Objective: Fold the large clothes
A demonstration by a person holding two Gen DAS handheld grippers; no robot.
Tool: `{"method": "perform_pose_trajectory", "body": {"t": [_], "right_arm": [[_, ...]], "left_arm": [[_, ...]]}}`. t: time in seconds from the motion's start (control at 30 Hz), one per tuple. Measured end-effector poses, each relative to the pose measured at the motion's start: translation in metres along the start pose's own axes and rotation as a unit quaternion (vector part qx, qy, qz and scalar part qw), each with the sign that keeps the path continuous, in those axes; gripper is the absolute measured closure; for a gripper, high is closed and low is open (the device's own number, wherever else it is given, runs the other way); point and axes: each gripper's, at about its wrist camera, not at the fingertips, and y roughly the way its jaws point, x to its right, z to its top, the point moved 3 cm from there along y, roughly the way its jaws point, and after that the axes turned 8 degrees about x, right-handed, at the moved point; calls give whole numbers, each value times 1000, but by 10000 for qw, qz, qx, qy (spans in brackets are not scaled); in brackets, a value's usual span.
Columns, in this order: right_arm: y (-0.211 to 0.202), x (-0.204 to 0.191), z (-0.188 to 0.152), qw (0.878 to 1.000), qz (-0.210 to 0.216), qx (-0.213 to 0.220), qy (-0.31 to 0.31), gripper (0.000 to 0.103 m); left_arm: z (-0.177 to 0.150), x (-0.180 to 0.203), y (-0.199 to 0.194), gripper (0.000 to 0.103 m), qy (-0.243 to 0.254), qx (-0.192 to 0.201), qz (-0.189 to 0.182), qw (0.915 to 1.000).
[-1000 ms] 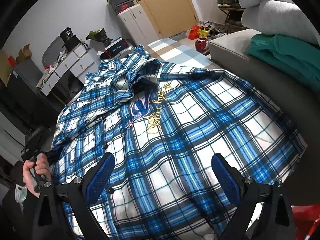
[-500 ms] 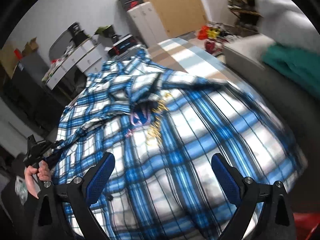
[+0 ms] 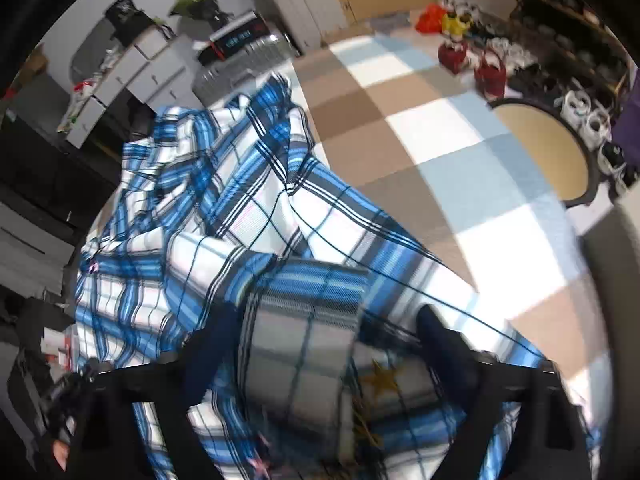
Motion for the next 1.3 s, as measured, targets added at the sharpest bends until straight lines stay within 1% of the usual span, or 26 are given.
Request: {"method": "perform_pose_trajectory", "body": {"t": [0.03, 0.07, 0.13, 0.17, 0.2, 0.33, 0.43, 0.47, 0.53, 0.6, 0.63, 0.67, 0.7, 0.77, 0.83, 0.87, 0.9, 0.97, 1.0, 1.03, 1.1, 1.13, 1.17, 1.23, 1.27, 1.3], "right_arm": [[0, -5, 1, 9999, -91, -14, -77, 76], [-3, -12, 4, 9991, -307, 68, -287, 85], [-13, -28, 13, 9955, -458, 408, -721, 99], [-21, -37, 19, 9921, -517, 623, -954, 99], [-32, -47, 28, 9874, -530, 941, -1158, 99], [-51, -65, 55, 9753, -576, 1548, -1466, 100], [-55, -78, 68, 9574, -700, 2089, -1867, 99], [-48, -80, 72, 9556, -772, 2106, -1913, 99], [-20, -76, 72, 9608, -1006, 1777, -1872, 99], [9, -61, 63, 9677, -1178, 1250, -1844, 95], [17, -53, 58, 9685, -1283, 1069, -1845, 94], [27, -42, 52, 9681, -1476, 852, -1836, 84], [29, -34, 48, 9670, -1633, 751, -1805, 79], [19, -23, 44, 9676, -1661, 810, -1721, 66], [0, -17, 45, 9676, -1669, 1054, -1573, 62], [-13, -19, 46, 9680, -1644, 1192, -1476, 55], [-22, -22, 47, 9695, -1503, 1290, -1441, 50], [-37, -44, 45, 9727, -956, 1439, -1551, 34], [-39, -58, 41, 9720, -753, 1422, -1710, 31], [-37, -70, 38, 9710, -646, 1380, -1843, 30], [-23, -102, 24, 9664, -406, 1150, -2265, 30], [-16, -114, 17, 9636, -364, 1069, -2424, 30], [-3, -127, 6, 9575, -389, 939, -2698, 30], [23, -140, -17, 9419, -754, 672, -3204, 32], [35, -139, -24, 9349, -900, 574, -3384, 32], [49, -138, -35, 9268, -1121, 364, -3567, 33]], "left_arm": [[0, 0, 0, 93, 40, 3, 19, 10000], [0, 0, 1, 93, 74, 3, 42, 10000], [0, 0, 2, 93, 110, 4, 64, 9999], [1, 0, 2, 93, 127, 4, 71, 9999], [1, 0, 2, 93, 144, 0, 80, 9999], [1, 2, 4, 93, 255, -1, 142, 9996], [-1, 4, 4, 93, 374, 29, 235, 9990], [-1, 5, 4, 93, 415, 42, 264, 9988], [-1, 6, 5, 93, 497, 68, 307, 9983], [-1, 6, 5, 93, 512, 77, 316, 9982], [-1, 5, 5, 93, 514, 75, 316, 9981], [0, 5, 5, 93, 501, 73, 307, 9982], [0, 5, 5, 93, 488, 73, 303, 9983], [0, 4, 5, 93, 462, 77, 309, 9984], [0, 4, 5, 93, 436, 88, 321, 9985], [0, 5, 5, 93, 416, 96, 346, 9985], [-1, 5, 3, 93, 394, 86, 364, 9985], [1, 6, -2, 92, 282, 27, 403, 9988], [2, 7, -7, 92, 227, 50, 356, 9991], [5, 8, -16, 91, 168, 143, 226, 9995], [10, 11, -31, 89, 179, 275, 206, 9992], [11, 13, -37, 89, 208, 304, 183, 9992], [11, 15, -42, 88, 265, 286, 200, 9990], [9, 22, -52, 88, 519, 251, 417, 9975], [8, 27, -60, 88, 681, 333, 505, 9958], [7, 29, -67, 88, 773, 443, 586, 9943]]}}
